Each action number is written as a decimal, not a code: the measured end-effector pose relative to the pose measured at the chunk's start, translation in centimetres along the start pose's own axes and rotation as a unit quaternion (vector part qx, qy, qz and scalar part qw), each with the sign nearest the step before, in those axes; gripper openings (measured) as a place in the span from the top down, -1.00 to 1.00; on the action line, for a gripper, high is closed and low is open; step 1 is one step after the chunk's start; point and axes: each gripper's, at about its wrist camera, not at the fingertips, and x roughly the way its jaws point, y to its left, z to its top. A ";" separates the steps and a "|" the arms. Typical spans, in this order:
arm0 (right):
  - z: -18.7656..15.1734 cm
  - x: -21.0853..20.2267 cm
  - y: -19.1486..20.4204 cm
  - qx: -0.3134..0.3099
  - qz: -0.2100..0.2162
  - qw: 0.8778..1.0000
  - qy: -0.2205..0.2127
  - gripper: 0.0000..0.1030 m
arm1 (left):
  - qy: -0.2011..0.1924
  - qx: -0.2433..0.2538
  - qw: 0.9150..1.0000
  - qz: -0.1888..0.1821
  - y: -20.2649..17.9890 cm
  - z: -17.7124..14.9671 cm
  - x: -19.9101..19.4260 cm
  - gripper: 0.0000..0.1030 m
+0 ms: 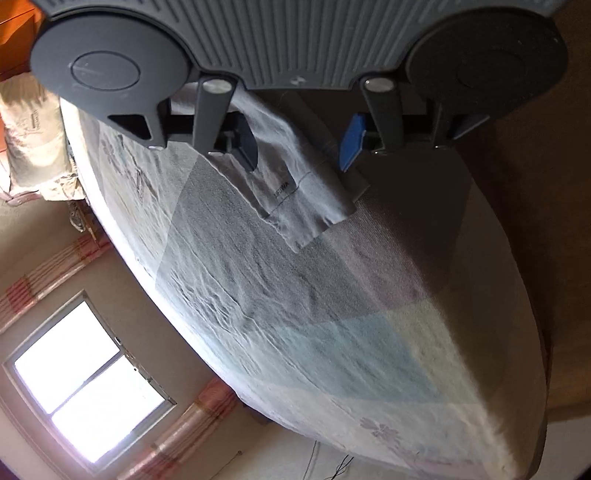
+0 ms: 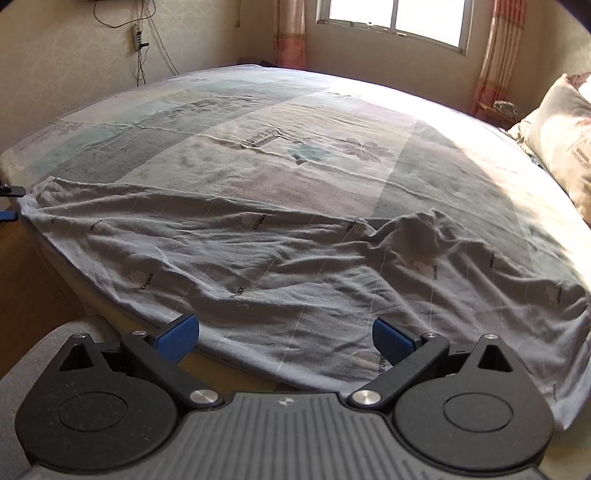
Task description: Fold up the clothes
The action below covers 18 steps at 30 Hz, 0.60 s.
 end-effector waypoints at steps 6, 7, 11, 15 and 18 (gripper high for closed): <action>0.9 1.1 1.1 -0.084 0.040 0.996 0.014 -0.09 | -0.017 0.201 0.979 -0.014 -7.4 -1.2 -0.3 -0.38; 1.2 1.5 1.2 -0.085 0.045 0.995 0.015 -0.05 | -0.015 0.223 0.974 -0.022 -8.4 -1.6 0.2 -0.38; 2.0 3.8 0.8 -0.046 0.051 0.997 0.022 -0.05 | 0.000 0.275 0.960 -0.045 -11.8 -3.7 3.5 -0.39; 0.3 4.0 -0.6 -0.001 0.067 0.997 0.033 -0.11 | 0.036 0.303 0.952 -0.027 -11.3 -5.8 5.1 -0.38; -0.8 2.4 -1.5 0.007 0.082 0.996 0.039 -0.11 | 0.046 0.336 0.940 -0.034 -12.4 -6.4 4.6 -0.44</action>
